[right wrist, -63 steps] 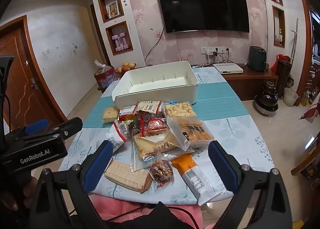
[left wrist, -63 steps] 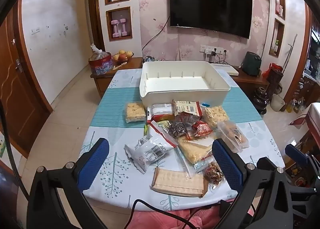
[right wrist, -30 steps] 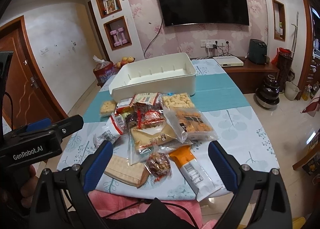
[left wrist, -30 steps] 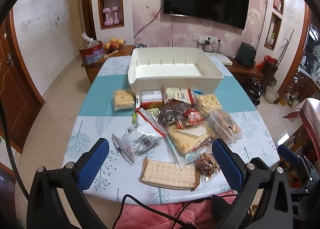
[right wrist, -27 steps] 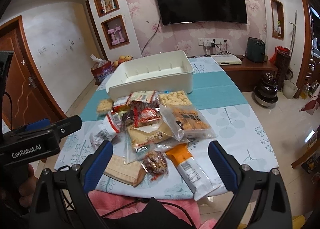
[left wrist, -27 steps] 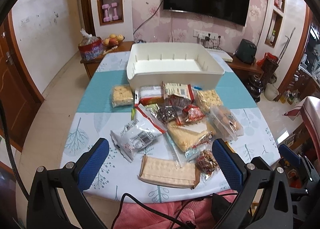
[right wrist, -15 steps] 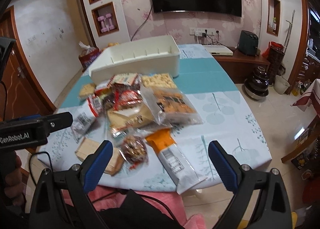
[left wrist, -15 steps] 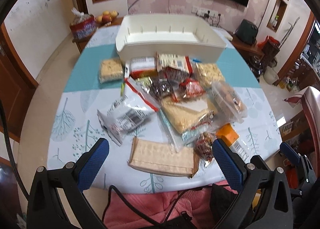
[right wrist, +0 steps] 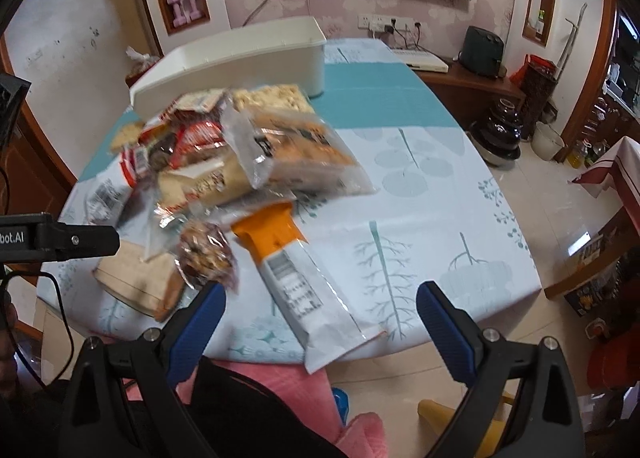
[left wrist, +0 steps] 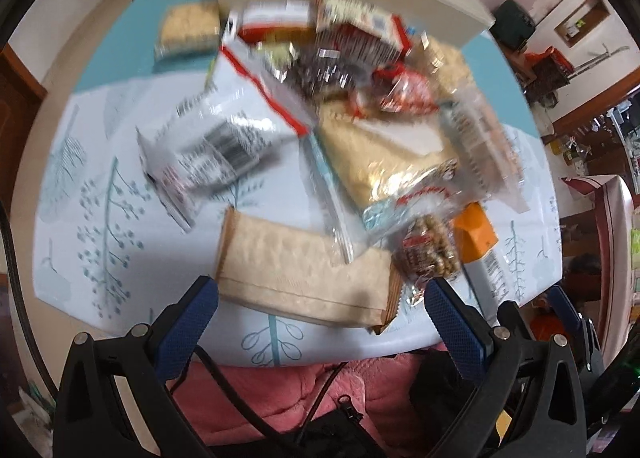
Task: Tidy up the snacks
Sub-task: 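Move left tool toward beige biscuit packet while right tool approaches orange-and-white bar, then close right tool on orange-and-white bar while left tool closes on beige packet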
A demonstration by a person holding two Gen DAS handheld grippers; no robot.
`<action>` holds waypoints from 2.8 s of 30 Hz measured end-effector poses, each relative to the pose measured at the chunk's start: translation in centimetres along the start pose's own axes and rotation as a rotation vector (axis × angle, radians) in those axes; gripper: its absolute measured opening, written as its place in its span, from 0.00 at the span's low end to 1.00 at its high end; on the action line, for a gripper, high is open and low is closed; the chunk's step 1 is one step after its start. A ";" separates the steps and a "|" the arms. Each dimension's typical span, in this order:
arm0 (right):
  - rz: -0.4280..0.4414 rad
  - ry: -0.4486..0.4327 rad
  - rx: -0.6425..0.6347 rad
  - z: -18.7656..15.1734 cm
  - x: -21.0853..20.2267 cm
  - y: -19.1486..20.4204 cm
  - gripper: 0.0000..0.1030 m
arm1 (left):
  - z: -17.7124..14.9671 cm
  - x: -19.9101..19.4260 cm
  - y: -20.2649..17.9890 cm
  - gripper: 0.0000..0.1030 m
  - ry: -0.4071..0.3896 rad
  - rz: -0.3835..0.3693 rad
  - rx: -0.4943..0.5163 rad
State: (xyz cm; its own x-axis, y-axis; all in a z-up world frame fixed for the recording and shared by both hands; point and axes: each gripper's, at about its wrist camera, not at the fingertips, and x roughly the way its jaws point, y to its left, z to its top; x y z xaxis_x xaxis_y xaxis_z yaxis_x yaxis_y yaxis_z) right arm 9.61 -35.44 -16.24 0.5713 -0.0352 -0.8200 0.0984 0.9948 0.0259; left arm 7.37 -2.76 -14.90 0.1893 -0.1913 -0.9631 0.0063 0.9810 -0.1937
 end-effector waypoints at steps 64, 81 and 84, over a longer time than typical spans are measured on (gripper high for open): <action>0.009 0.114 -0.149 0.2 2.8 0.7 0.41 | 10.6 11.1 -2.7 0.97 0.298 -0.049 -0.558; 0.024 0.116 -0.124 0.8 2.8 0.0 0.40 | 12.7 13.5 -7.4 0.94 0.288 0.155 -0.561; 0.023 0.113 -0.116 0.8 2.8 -0.1 0.40 | 12.7 14.1 -9.3 0.94 0.294 0.183 -0.545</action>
State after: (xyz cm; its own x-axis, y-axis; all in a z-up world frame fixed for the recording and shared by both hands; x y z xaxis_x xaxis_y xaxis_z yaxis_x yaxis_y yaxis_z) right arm 11.80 -35.75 -18.08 0.4762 -0.0079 -0.8793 -0.0125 0.9998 -0.0157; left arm 22.41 -14.21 -24.27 -0.1376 -0.0985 -0.9856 -0.5148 0.8572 -0.0139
